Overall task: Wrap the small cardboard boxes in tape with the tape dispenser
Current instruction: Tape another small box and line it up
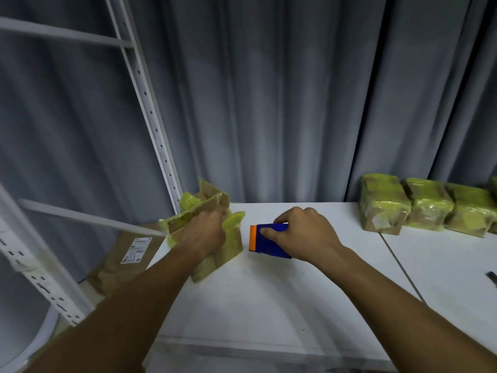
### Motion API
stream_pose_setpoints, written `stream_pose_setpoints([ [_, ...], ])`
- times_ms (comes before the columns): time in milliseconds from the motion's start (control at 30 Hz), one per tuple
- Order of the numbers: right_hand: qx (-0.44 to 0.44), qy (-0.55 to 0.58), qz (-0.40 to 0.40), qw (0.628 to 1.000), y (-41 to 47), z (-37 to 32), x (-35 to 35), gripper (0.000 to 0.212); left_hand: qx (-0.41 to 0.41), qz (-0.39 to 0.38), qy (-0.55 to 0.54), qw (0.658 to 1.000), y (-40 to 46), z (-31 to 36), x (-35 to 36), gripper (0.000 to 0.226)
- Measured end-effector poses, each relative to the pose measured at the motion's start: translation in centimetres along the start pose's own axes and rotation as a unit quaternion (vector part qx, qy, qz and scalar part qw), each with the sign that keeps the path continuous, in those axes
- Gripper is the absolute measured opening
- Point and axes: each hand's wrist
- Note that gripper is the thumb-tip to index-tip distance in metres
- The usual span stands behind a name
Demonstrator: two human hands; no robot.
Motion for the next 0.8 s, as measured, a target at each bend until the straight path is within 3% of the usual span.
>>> stream_pose_setpoints([
  [233, 0.012, -0.004, 0.023, 1.0, -0.8, 1.2, -1.7, 0.045, -0.007, 0.034, -0.005, 0.999, 0.3, 1.8, 0.5, 0.021],
  [400, 0.04, -0.021, 0.048, 0.998, -2.4, 3.9, -3.9, 0.044, 0.038, 0.047, -0.04, 0.997, 0.3, 5.6, 1.6, 0.029],
  [600, 0.088, -0.036, 0.06, 0.994, -4.8, 8.2, -6.4, 0.041, 0.074, 0.033, -0.076, 0.994, 0.1, 11.8, 3.0, 0.041],
  [800, 0.136, -0.064, 0.067, 0.986, -6.0, 13.0, -7.6, 0.043, 0.088, -0.012, -0.168, 0.982, 0.0, 18.8, 4.5, 0.04],
])
Point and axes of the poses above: each hand's wrist, its own y-axis towards the middle knuckle, its own x-axis out of the palm, z = x × y
